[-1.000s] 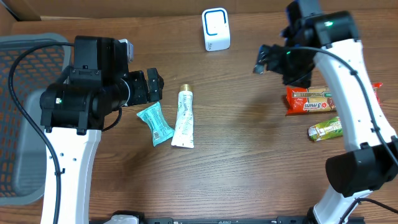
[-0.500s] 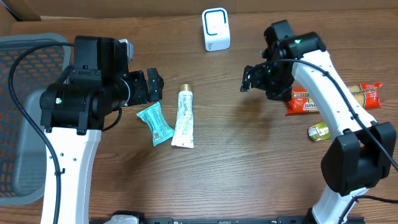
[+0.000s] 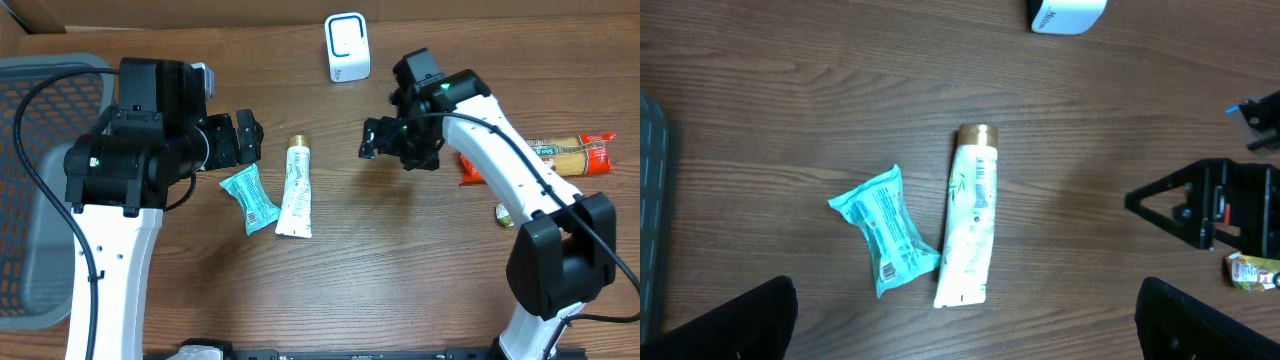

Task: Scan the item barcode
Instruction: 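Move the right gripper left toward the white tube, then lower the right gripper onto the white tube and grasp it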

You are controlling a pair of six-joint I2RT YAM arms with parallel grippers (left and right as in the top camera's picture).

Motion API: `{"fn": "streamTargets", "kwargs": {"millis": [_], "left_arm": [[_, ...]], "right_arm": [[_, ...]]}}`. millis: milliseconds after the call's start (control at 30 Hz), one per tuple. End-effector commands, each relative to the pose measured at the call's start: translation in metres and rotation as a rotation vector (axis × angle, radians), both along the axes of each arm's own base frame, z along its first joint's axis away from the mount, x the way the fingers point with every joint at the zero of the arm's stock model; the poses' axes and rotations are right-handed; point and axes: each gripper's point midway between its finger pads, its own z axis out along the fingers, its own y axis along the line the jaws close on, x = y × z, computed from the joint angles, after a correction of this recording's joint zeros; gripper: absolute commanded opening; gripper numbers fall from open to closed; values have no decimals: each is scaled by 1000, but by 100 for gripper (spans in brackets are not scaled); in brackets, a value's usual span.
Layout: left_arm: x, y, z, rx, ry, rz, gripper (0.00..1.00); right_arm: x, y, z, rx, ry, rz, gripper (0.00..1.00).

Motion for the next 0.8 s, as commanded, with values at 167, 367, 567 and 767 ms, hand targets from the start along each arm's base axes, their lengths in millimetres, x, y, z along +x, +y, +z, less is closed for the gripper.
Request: {"fn": "streamTargets", "kwargs": {"millis": [167, 367, 567, 767], "left_arm": [[1, -2, -2, 5, 3, -21, 100], [1, -2, -2, 5, 3, -22, 100], [1, -2, -2, 5, 2, -22, 100], [1, -2, -2, 5, 3, -21, 99]], "right_arm": [[-9, 56, -16, 41, -9, 10, 97], [-20, 101, -47, 59, 11, 17, 96], [-30, 130, -70, 61, 12, 64, 96], [-25, 134, -87, 12, -24, 43, 90]]}}
